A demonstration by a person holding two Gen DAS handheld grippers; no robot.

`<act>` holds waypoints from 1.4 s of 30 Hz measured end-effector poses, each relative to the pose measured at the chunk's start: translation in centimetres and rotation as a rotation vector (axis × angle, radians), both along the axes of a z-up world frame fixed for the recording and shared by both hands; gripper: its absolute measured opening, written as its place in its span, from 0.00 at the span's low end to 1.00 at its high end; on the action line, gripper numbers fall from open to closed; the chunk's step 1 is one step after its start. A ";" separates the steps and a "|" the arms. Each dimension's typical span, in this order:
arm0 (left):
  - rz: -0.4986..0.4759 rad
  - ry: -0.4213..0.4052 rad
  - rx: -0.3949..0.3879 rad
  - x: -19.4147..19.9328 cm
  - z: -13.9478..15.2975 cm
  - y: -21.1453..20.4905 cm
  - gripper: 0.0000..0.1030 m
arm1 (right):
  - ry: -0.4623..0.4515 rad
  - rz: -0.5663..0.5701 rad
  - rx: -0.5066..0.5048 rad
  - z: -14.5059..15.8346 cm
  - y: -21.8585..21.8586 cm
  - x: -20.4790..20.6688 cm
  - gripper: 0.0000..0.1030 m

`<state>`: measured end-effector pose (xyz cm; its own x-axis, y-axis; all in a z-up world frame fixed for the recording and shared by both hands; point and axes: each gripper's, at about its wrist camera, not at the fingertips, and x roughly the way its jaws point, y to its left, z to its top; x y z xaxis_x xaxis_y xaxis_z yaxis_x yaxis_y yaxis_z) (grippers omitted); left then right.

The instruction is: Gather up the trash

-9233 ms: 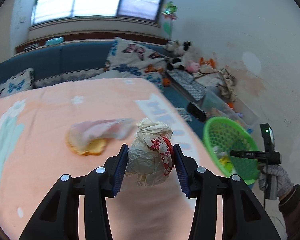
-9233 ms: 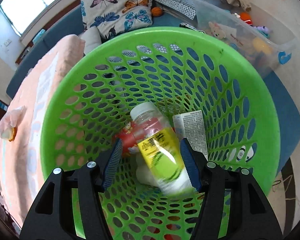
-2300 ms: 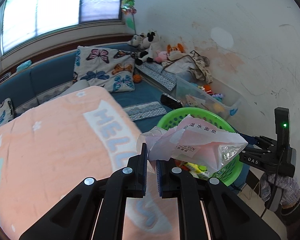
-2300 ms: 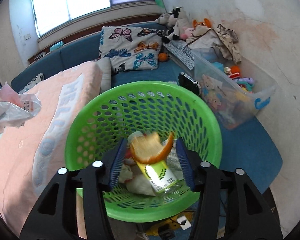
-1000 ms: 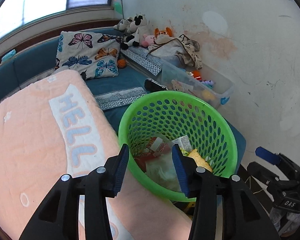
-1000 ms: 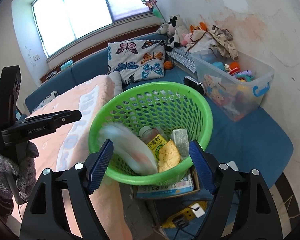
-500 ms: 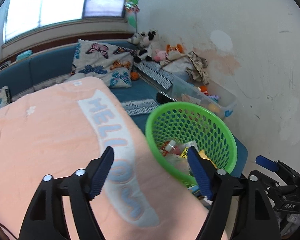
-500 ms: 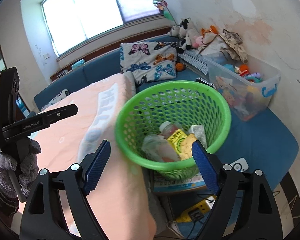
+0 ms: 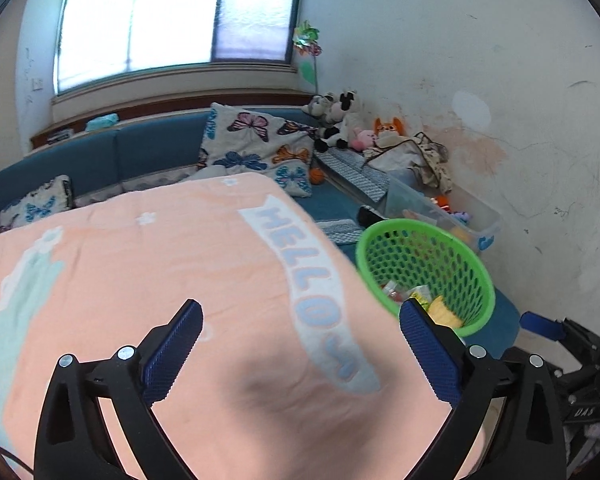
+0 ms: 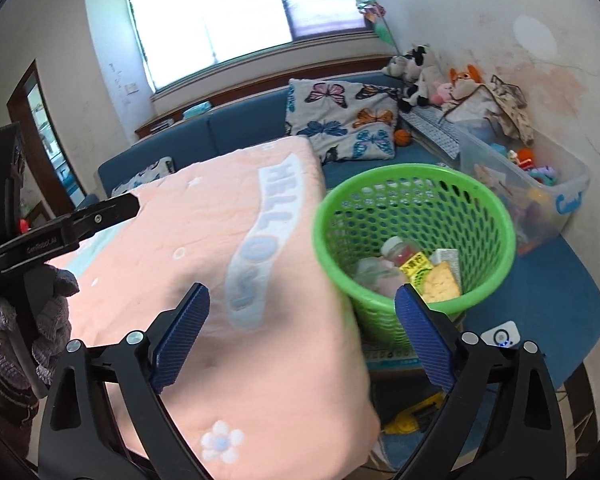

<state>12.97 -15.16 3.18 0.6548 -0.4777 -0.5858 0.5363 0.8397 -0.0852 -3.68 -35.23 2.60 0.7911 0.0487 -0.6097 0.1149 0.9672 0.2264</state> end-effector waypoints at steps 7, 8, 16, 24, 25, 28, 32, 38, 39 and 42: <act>0.096 0.016 0.018 -1.2 -0.4 4.3 0.93 | 0.022 0.034 -0.024 -0.1 2.5 0.3 0.94; 0.117 0.016 0.018 -1.4 -0.5 5.0 0.93 | 0.024 0.039 -0.029 -0.1 2.9 0.3 0.94; 0.203 0.024 0.052 -3.3 -1.5 7.9 0.93 | 0.033 0.067 -0.068 -0.1 4.9 0.2 0.96; 0.237 -0.003 0.092 -5.2 -2.0 8.4 0.93 | 0.053 0.083 -0.064 -0.6 6.0 -0.1 0.96; 0.239 -0.008 0.096 -5.4 -1.9 8.5 0.93 | 0.054 0.083 -0.063 -0.6 5.9 -0.2 0.96; 0.246 -0.021 0.106 -5.7 -1.7 8.4 0.93 | 0.052 0.078 -0.061 -0.5 5.9 -0.4 0.96; 0.253 -0.029 0.111 -6.2 -1.6 8.4 0.93 | 0.049 0.069 -0.053 -0.4 5.7 -0.6 0.96; 0.266 -0.052 0.134 -7.0 -1.5 8.6 0.93 | 0.047 0.067 -0.056 -0.4 5.9 -0.9 0.96; 0.265 -0.050 0.127 -7.2 -1.5 8.7 0.93 | 0.045 0.070 -0.057 -0.3 5.9 -0.9 0.96; 0.271 -0.048 0.116 -7.4 -1.4 9.2 0.93 | 0.037 0.074 -0.065 -0.2 6.2 -1.1 0.96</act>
